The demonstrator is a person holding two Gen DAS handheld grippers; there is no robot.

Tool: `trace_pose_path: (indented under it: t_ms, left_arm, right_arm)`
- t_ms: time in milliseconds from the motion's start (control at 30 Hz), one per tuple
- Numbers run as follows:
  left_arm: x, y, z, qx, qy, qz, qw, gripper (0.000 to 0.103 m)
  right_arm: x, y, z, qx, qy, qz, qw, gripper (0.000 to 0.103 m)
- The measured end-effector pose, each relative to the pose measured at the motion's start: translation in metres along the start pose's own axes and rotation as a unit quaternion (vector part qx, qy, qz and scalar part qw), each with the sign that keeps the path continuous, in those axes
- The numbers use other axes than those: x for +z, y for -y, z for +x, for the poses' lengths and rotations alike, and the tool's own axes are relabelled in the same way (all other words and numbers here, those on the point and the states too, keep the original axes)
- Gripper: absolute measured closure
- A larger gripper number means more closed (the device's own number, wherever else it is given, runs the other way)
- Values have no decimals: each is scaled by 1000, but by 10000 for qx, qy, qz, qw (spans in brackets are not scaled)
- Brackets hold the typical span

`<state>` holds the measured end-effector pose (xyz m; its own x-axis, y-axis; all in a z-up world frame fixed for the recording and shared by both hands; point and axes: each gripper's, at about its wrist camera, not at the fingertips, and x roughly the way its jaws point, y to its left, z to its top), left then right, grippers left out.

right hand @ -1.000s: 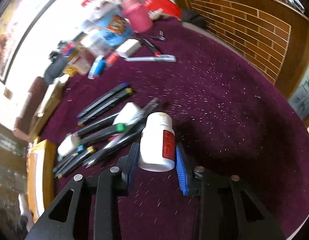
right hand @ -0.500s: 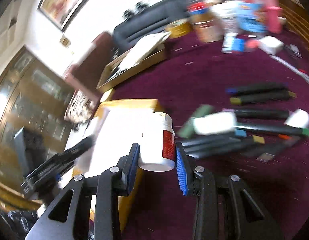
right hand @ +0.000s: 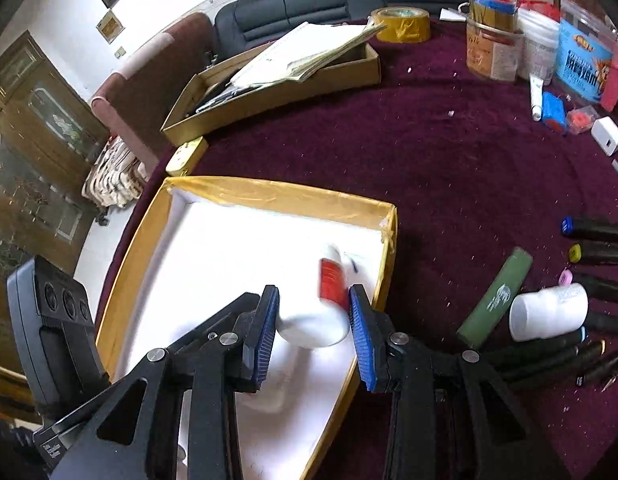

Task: Organize rigid objects
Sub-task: 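Lower both bottles into the tray and open both grippers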

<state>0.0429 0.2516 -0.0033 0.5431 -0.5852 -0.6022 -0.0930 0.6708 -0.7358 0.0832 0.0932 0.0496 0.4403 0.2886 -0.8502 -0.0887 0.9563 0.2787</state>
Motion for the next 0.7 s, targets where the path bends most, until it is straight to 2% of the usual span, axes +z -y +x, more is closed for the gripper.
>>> trace_pose_path:
  t_ms: [100,167,200,300,367,533,633,700]
  left_arm:
    - [-1,0,-2,-37,19,-105,9999,64]
    - [-2,0,-8,111,120,-48,9999,60]
    - [-4,-2,-13,234,212,-80,9995,60]
    - [-10,-14,-24,118,358,-359,9986,60]
    - [-16,-19,-31,103,492,-478,9976,60]
    - [-40,-14,-47,450,919,-410,9939,60]
    - [-36,-13,-48,475,872,-426,9942,58]
    - [-36,-4,-56,348,927,-386,9943,58]
  right_arm:
    - [-3,1,-13,-21,127,-53,9999,70]
    - [-6,5,-27,39,262,-55,9996,62]
    - [-9,10,-38,68,398,-68,9992,59]
    - [-17,28,-64,22,708,-69,9975,53]
    - [-24,46,-77,3,846,18,9964,52]
    - [-48,107,-108,-137,1149,367,9926,52]
    - [-60,143,-124,-304,1376,647,9879,53]
    - [-69,173,-133,-425,1556,938,9824,53]
